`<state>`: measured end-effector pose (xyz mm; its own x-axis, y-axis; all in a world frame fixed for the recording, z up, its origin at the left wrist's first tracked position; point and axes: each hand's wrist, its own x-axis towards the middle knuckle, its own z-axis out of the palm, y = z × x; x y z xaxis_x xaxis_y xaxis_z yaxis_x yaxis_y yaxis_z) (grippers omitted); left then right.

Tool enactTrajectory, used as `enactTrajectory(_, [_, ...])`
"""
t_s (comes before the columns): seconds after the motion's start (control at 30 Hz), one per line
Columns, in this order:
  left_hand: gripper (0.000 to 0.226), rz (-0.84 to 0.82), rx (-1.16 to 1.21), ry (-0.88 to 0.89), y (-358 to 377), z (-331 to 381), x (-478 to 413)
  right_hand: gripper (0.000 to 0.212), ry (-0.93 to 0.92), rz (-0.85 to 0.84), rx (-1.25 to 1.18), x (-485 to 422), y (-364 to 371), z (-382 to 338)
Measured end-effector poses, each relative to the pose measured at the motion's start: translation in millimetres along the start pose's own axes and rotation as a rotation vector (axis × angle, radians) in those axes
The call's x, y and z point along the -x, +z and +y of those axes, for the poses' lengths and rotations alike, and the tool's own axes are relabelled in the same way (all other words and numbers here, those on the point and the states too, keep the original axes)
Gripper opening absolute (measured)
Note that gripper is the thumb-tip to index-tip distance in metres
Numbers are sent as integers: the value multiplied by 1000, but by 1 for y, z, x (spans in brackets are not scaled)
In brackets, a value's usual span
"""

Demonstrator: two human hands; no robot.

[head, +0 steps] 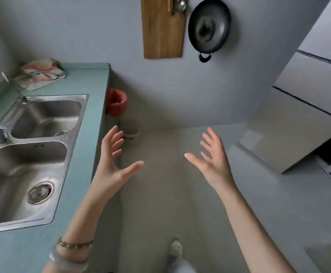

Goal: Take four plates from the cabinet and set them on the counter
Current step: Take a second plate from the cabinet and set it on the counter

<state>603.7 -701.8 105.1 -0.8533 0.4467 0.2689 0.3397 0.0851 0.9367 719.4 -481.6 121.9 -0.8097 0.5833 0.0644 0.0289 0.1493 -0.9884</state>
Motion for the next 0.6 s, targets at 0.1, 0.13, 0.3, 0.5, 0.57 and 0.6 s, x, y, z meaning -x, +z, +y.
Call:
enactTrajectory(0.1, [99,-125,27,29,51,-1,-34,86,20,137,12,-11,-44,14])
enactTrajectory(0.13, [99,-168,37,38,72,-1,-46,86,27,182,14,-16,-61,19])
enactTrajectory(0.3, [97,-349,81,82,173,4,-102,85,49,399,8,-47,-142,38])
enactTrajectory(0.5, [96,-464,149,140,293,20,-165,84,58,570,24,-88,-239,53])
enactTrajectory(0.57, [95,-515,179,146,330,25,-182,83,60,613,36,-98,-268,55])
enactTrajectory(0.6, [95,-542,191,151,347,26,-189,83,66,637,33,-101,-280,56])
